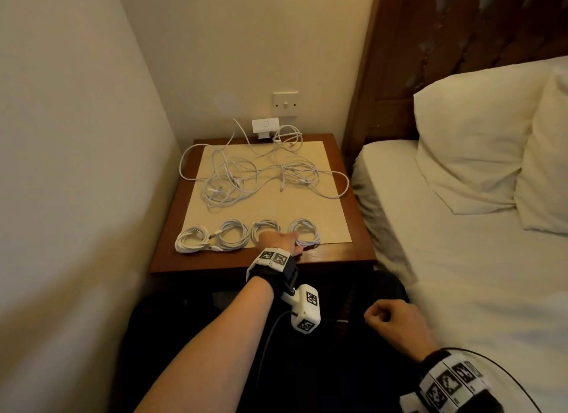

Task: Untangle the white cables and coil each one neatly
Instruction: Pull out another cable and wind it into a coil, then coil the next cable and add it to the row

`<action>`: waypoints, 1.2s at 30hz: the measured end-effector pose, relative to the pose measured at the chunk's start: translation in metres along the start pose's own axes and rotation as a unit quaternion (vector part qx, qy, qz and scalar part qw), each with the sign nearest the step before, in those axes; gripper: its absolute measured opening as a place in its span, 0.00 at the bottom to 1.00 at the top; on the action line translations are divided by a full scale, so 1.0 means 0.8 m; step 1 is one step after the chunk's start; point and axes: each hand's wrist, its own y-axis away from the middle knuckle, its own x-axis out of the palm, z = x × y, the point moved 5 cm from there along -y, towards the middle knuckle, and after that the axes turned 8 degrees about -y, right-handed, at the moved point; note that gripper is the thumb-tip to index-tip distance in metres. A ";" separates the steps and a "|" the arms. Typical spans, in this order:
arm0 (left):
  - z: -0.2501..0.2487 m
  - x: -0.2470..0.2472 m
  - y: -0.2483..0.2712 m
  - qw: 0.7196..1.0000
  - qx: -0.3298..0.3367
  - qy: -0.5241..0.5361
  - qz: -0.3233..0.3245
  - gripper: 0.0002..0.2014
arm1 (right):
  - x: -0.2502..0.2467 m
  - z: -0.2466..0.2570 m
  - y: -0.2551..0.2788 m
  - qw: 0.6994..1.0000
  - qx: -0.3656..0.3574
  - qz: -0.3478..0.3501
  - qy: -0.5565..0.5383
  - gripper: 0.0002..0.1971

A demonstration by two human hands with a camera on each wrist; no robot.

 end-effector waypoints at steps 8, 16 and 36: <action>-0.013 -0.011 -0.004 0.995 -0.032 -0.092 0.010 0.23 | -0.004 0.005 0.000 1.000 0.005 0.019 -0.008 0.06; -0.043 -0.035 -0.025 0.992 0.001 -0.125 0.001 0.19 | -0.005 0.006 0.002 0.999 0.022 0.030 -0.010 0.06; -0.230 -0.137 -0.141 0.959 0.132 -0.223 -0.117 0.06 | -0.094 0.273 -0.170 0.985 -0.148 -0.023 -0.080 0.06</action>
